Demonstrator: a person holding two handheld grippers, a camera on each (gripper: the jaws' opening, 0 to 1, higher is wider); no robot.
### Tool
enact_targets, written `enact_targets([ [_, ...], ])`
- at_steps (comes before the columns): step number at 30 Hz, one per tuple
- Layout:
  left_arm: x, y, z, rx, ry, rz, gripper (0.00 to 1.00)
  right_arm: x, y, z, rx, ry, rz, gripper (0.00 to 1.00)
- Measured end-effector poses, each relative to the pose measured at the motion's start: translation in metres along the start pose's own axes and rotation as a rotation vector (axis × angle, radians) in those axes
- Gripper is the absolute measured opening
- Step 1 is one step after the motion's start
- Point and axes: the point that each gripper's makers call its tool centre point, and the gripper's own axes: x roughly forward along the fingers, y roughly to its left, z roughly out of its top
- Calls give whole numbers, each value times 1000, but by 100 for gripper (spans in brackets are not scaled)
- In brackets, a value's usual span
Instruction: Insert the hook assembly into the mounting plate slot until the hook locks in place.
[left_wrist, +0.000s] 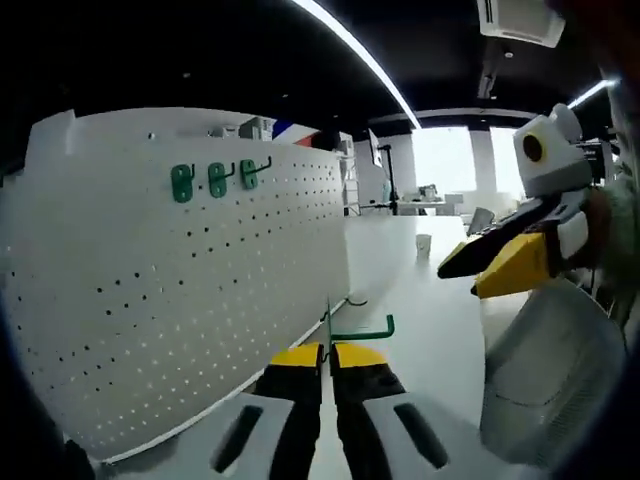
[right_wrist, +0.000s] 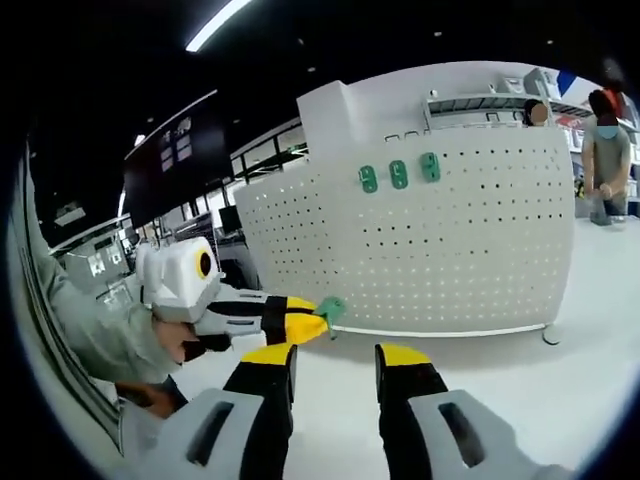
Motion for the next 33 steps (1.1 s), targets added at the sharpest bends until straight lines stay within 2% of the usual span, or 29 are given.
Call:
enact_targets([
  [6, -22, -8, 25, -15, -82, 17, 3, 0, 19, 14, -1, -39, 43, 24],
  [17, -48, -21, 46, -30, -155, 50, 3, 3, 48, 33, 6, -99, 113, 20],
  [21, -54, -24, 52, -30, -179, 55, 3, 4, 59, 38, 106, -123, 166, 18],
  [24, -57, -27, 56, -29, -197, 51, 3, 4, 61, 41, 84, -132, 169, 16],
  [29, -62, -33, 64, -7, -242, 53, 3, 3, 66, 44, 123, -139, 189, 14],
  [33, -63, -38, 69, 40, -261, 48, 3, 0, 68, 46, 177, -151, 204, 13],
])
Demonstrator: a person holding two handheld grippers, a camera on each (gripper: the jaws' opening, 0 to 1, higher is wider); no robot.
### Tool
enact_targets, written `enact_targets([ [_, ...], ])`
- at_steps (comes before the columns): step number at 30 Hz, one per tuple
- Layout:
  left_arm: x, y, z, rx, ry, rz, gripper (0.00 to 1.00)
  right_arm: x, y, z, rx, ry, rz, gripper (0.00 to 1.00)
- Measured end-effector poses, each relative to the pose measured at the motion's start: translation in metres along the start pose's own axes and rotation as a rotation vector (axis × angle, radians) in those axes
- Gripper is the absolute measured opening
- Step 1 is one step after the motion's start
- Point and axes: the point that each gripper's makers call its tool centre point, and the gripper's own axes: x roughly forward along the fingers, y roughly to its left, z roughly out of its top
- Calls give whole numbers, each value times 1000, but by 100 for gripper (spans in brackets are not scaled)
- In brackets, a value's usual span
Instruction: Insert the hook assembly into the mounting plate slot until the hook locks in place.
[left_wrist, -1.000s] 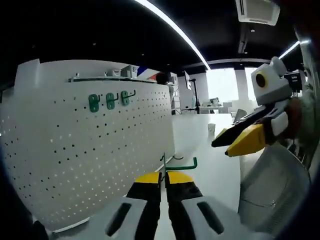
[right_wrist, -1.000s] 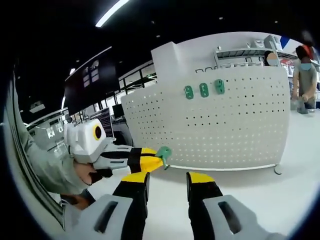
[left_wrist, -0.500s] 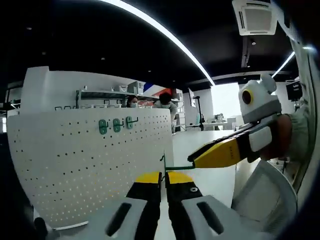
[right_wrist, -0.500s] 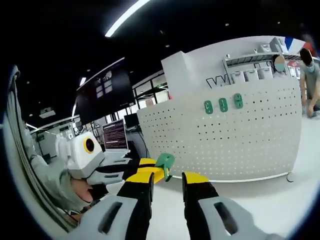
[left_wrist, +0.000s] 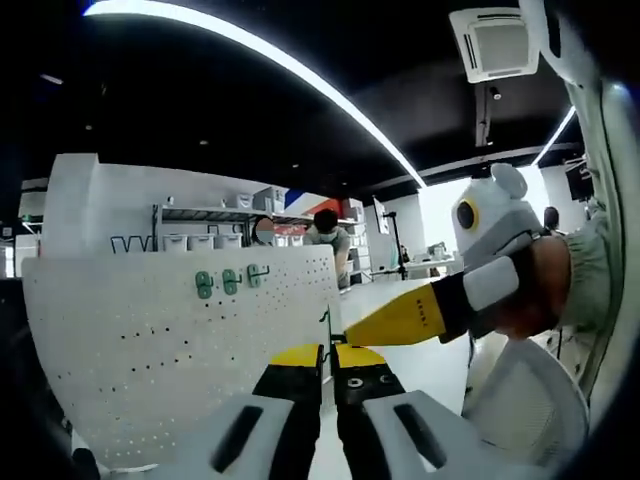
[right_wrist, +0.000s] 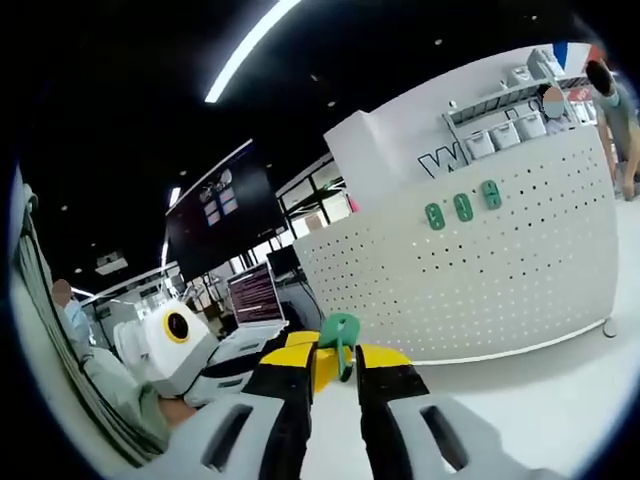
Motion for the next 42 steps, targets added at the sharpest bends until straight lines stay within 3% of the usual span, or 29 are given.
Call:
enact_targets([
  [7, 1, -4, 5, 22, -26, -7, 3, -3, -3, 3, 105, -28, 23, 9],
  [9, 1, -5, 5, 26, -26, -6, 3, -3, -3, 4, 100, -28, 22, 6],
  [10, 1, -5, 5, 26, -23, -6, 3, -3, -3, 4, 90, -27, 20, 5],
  [12, 1, -5, 4, 33, -23, -2, 3, -2, -3, 6, -10, -26, 14, 4],
  [15, 0, -6, 5, 40, -23, -2, 3, -1, 0, 6, -54, -13, 11, 3],
  [17, 0, -8, 7, 105, -22, -7, 3, -1, 1, 7, -142, 2, 19, 2],
  [18, -1, -9, 6, 102, -18, -4, 3, 0, 2, 7, -147, 10, 20, 2],
  [19, -1, -8, 5, 101, -18, -6, 3, 0, 10, 6, -146, 18, 70, 1],
  [20, 0, -7, 5, 96, -20, -2, 3, 0, 5, 7, -147, 12, 17, 1],
  [21, 0, -7, 4, 85, -18, -3, 3, 0, 5, 8, -270, 19, 15, 1],
  [23, 1, -7, 3, 89, -15, -1, 3, 1, 8, 7, -324, 28, 6, 1],
  [37, -3, -1, -6, 21, 22, 20, 5, 5, 4, 0, -350, 51, 2, 0],
  [42, -6, -3, -9, -8, 31, 11, 14, 6, 3, -2, -337, 52, -2, 0],
])
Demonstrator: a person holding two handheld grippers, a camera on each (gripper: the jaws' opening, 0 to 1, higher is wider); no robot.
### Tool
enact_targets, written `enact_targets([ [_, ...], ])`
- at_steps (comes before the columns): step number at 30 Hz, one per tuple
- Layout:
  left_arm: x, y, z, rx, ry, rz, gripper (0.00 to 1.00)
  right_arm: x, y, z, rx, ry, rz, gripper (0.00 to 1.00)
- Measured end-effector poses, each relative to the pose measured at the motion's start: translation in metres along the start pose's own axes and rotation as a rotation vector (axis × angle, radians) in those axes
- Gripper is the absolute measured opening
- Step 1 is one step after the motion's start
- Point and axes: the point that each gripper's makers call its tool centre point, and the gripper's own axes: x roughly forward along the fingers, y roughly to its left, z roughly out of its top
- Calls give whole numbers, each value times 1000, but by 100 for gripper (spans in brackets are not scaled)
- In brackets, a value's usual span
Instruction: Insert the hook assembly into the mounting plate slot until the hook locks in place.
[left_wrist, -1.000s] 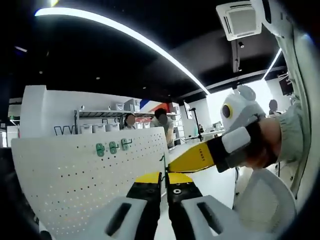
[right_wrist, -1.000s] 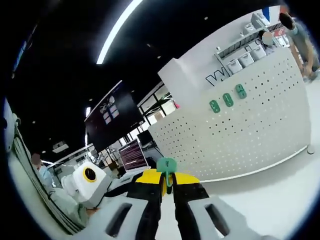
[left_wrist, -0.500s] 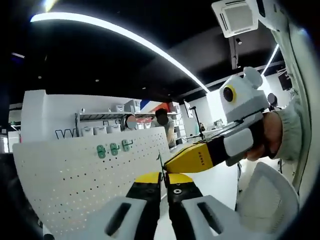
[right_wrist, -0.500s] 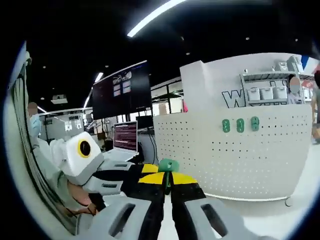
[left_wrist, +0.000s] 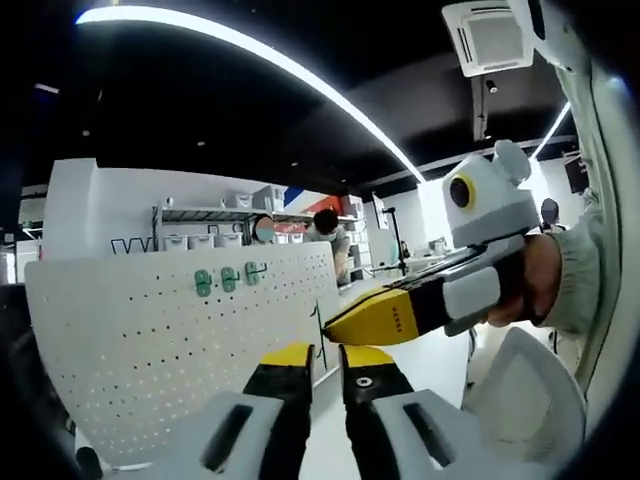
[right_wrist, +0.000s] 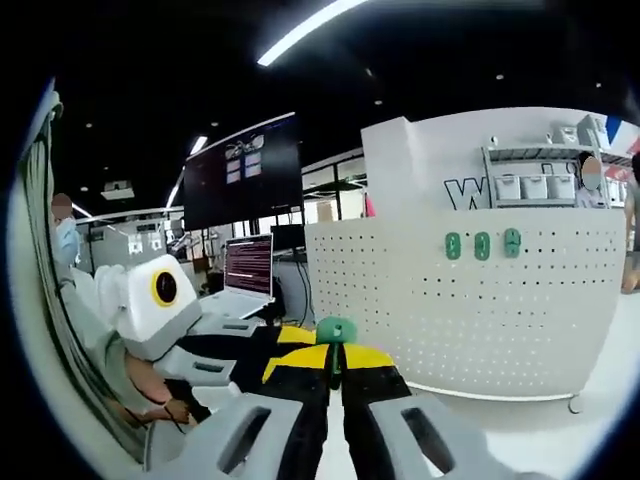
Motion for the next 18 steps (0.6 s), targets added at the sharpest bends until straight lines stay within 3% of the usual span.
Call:
enact_targets([
  [6, -7, -1, -12, -18, 59, 15, 30, 1, 1, 0, 4, 0, 2, 0],
  [18, -30, 6, -36, -36, 173, 81, 37, 5, 1, -2, 23, -2, 10, 0],
])
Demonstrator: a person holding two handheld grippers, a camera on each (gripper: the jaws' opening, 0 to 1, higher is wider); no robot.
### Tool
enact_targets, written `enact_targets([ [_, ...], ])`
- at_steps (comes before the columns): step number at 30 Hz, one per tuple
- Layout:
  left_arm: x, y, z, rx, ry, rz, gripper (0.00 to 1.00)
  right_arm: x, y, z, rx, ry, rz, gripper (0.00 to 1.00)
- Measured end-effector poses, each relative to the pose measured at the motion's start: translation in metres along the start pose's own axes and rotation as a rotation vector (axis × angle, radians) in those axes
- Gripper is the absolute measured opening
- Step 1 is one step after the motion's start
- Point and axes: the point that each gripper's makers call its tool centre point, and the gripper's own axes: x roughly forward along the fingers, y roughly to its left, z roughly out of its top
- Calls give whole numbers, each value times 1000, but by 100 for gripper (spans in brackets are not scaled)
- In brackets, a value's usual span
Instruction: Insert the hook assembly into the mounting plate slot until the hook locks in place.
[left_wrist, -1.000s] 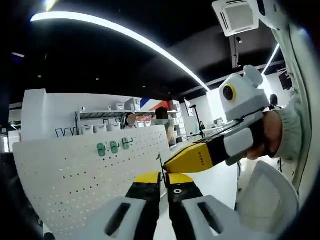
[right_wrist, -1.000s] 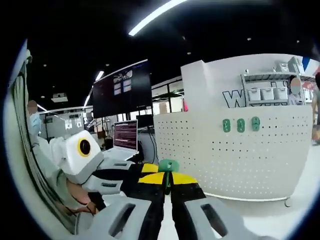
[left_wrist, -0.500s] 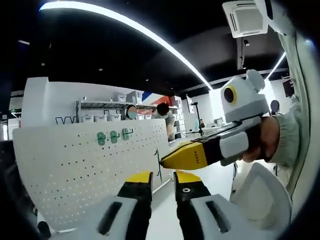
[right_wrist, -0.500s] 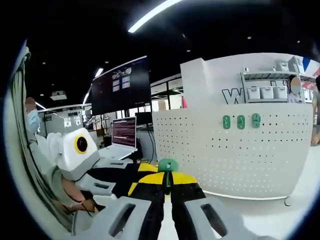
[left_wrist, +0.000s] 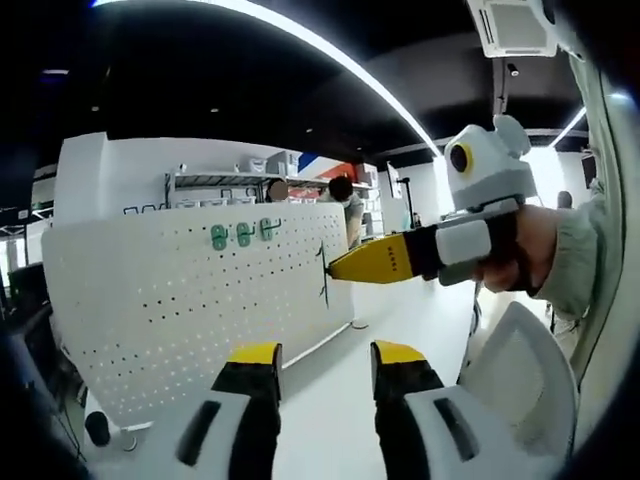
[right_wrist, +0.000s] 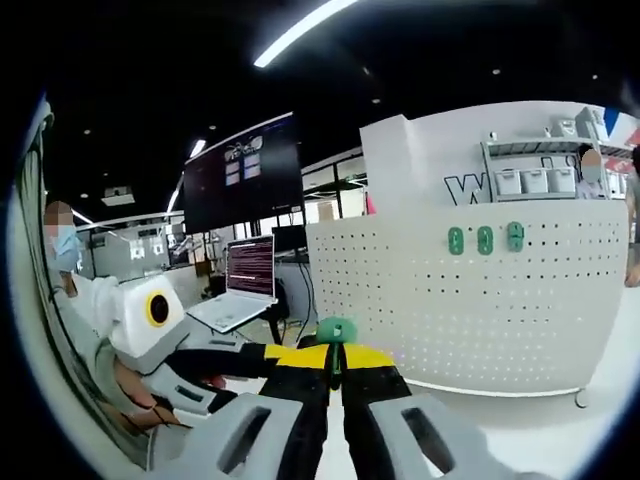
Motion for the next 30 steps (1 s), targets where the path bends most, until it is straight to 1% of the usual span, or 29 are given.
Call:
enact_targets([
  [6, -7, 9, -14, -17, 49, 42, 38, 2, -5, -4, 1, 9, -9, 0],
  [11, -14, 16, -29, -41, 102, 76, 42, 5, -17, -11, 6, 20, -31, 0],
  [14, -17, 19, -34, -51, 116, 90, 46, 4, -29, -12, 13, 22, -56, 0],
  [17, -20, 22, -38, -59, 130, 102, 48, 3, -39, -12, 15, 22, -77, 0],
  [19, -21, 24, -42, -59, 141, 111, 49, 2, -49, -10, 19, 17, -99, 0],
  [22, -23, 26, -46, -69, 151, 119, 51, 1, -62, -8, -15, 18, -137, 0],
  [26, -26, 30, -54, -87, 174, 139, 55, -1, -81, -2, -35, 8, -182, 0],
  [29, -27, 30, -58, -95, 184, 143, 56, -2, -93, 1, -41, 3, -210, 0],
  [30, -27, 30, -59, -94, 188, 144, 56, -4, -101, 5, -49, -3, -230, 0],
])
